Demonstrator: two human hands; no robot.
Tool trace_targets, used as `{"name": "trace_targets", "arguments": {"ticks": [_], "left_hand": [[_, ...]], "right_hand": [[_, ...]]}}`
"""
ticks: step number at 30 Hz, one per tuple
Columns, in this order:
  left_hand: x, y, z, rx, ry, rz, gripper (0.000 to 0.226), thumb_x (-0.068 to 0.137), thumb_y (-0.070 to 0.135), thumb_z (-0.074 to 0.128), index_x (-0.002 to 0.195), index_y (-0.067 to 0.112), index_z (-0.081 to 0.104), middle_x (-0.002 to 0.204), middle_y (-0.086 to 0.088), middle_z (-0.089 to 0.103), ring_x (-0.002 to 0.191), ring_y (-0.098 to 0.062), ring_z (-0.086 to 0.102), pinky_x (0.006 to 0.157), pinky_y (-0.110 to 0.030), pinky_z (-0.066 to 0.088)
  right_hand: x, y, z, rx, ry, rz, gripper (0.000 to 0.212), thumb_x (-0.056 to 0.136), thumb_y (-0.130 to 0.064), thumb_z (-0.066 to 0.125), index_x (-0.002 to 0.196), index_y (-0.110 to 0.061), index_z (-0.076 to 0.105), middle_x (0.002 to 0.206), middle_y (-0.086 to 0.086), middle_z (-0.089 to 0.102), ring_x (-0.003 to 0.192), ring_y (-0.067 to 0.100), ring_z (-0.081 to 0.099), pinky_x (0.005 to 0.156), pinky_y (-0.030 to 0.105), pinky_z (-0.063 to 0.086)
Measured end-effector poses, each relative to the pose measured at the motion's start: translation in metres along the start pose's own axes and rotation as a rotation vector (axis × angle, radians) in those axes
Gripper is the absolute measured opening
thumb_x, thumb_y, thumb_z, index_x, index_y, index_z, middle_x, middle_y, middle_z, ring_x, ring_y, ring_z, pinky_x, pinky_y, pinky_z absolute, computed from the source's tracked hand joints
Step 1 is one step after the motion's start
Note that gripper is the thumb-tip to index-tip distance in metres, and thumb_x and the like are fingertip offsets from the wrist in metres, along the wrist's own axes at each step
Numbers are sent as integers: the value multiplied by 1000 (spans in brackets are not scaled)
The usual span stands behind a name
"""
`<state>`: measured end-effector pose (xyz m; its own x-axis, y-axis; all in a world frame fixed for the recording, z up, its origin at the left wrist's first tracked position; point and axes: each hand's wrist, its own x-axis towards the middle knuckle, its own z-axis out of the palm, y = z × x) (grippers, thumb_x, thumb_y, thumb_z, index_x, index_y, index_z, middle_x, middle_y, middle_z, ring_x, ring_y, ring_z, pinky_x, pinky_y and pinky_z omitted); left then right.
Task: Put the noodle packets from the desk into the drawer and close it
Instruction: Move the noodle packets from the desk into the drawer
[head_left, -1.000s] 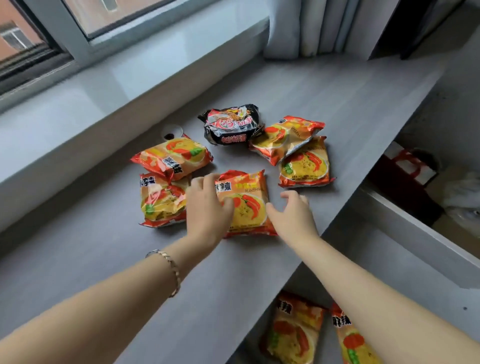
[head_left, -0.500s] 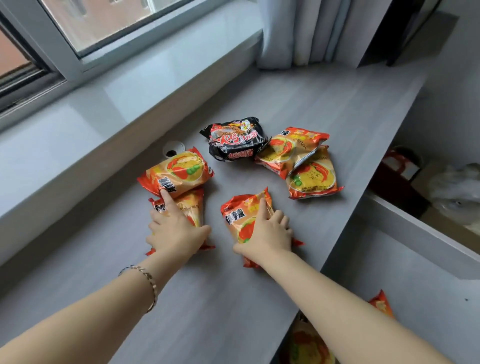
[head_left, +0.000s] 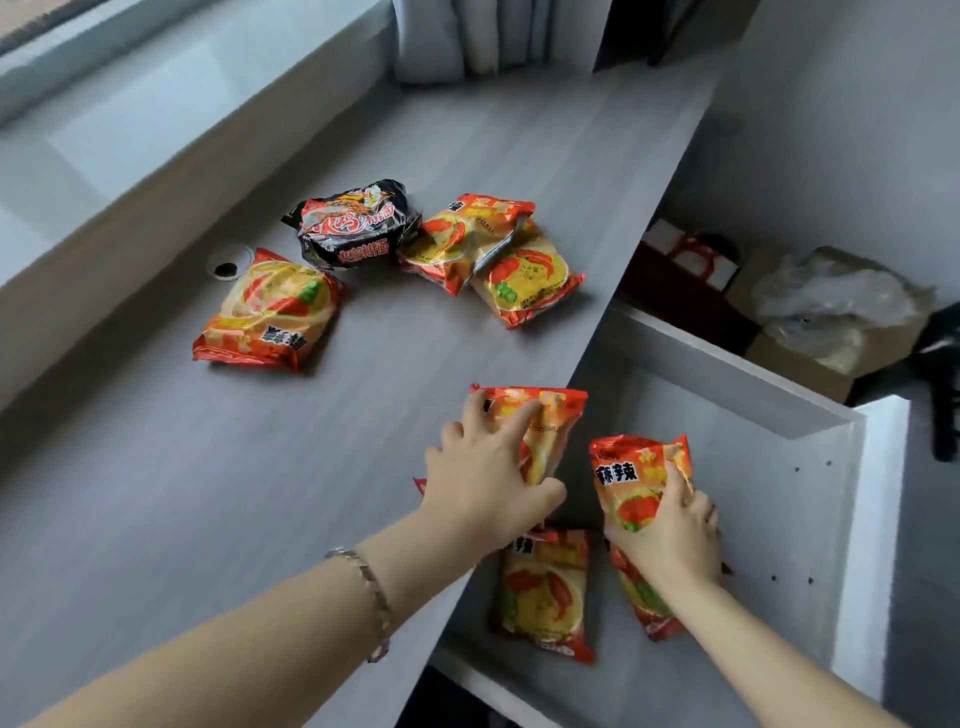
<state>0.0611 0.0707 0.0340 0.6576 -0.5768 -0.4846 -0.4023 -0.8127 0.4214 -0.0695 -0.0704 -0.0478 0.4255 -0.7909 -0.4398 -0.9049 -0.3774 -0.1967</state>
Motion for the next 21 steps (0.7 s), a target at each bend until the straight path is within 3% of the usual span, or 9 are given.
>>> {"name": "trace_targets", "arguments": {"ticks": [5, 8, 12, 16, 18, 21], "left_hand": [[2, 37, 58, 249, -6, 198, 77, 83, 53, 53, 147, 42, 13, 161, -6, 0, 142, -39, 13, 113, -54, 21], [-1, 47, 95, 297, -53, 229, 76, 82, 50, 54, 148, 37, 17, 161, -6, 3, 141, -40, 15, 111, -53, 22], [3, 45, 143, 270, -190, 34, 74, 85, 44, 56, 147, 35, 17, 161, -7, 3, 142, -43, 13, 113, -56, 20], [11, 41, 167, 168, -260, -205, 74, 87, 44, 56, 148, 32, 16, 160, -9, 2, 140, -44, 17, 109, -52, 30], [16, 47, 166, 213, -267, -225, 69, 87, 53, 52, 146, 30, 25, 158, -11, 11, 140, -44, 18, 109, -55, 27], [24, 60, 138, 251, -136, -173, 52, 93, 54, 37, 127, 19, 55, 139, -12, 46, 136, -38, 31, 110, -56, 24]], "right_hand": [[13, 46, 23, 59, -113, 150, 99, 69, -56, 68, 144, -12, 21, 131, 25, 45, 122, 41, 45, 101, 45, 39], [16, 60, 23, 164, -128, 129, 79, 81, -42, 62, 144, -10, 25, 133, 27, 42, 124, 43, 43, 103, 45, 38], [15, 69, 12, 148, -132, -72, 60, 88, -34, 55, 138, -6, 38, 142, 20, 34, 131, 36, 37, 107, 41, 36], [20, 71, -1, 90, -204, -213, 47, 89, -32, 53, 130, -10, 46, 138, 14, 37, 129, 29, 37, 108, 39, 37], [23, 65, -6, 75, -235, -265, 40, 90, -30, 52, 126, -12, 51, 135, 10, 41, 128, 27, 39, 107, 37, 38], [27, 46, -14, 59, -236, -333, 31, 91, -26, 51, 120, -15, 57, 131, 7, 48, 125, 23, 43, 103, 33, 39]]}}
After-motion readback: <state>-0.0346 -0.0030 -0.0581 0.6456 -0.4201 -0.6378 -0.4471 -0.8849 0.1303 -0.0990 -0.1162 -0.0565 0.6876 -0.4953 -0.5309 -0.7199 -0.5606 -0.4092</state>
